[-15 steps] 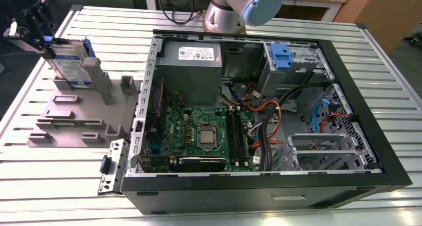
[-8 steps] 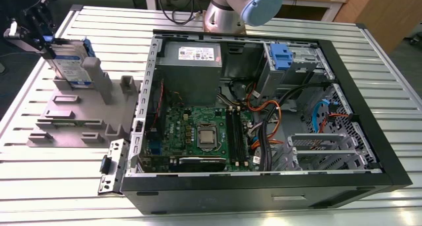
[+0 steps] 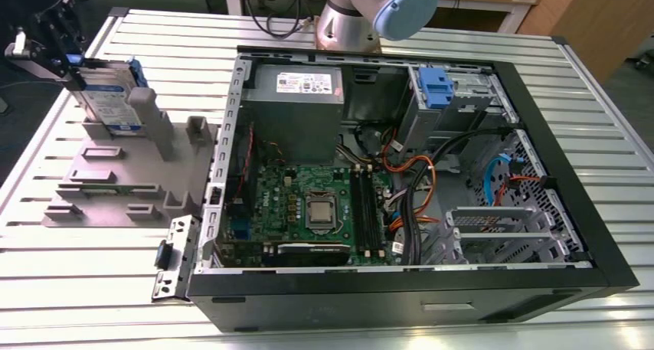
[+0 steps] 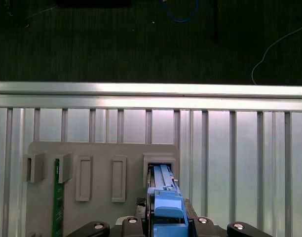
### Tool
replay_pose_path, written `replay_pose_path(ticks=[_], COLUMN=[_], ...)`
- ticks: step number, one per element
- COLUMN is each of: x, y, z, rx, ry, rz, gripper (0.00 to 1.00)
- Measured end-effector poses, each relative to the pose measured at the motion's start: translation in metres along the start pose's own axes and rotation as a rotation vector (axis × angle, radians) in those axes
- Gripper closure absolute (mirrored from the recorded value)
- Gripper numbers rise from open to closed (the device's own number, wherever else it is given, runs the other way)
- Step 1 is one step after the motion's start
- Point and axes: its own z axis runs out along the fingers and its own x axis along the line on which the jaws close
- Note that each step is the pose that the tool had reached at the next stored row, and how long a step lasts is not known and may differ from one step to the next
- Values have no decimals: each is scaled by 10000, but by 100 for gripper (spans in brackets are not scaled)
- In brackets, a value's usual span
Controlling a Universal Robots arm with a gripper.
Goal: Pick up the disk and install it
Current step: 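Pick up the disk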
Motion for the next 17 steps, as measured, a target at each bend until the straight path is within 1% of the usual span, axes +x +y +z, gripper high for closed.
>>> replay_pose_path(ticks=[12, 13, 14, 17], x=[0, 0, 0, 0], y=[0, 0, 0, 0], z=[-5, -5, -5, -5], rx=[-2, -2, -1, -1], ry=[1, 1, 0, 0], rz=[0, 0, 0, 0], gripper=[63, 62, 55, 55])
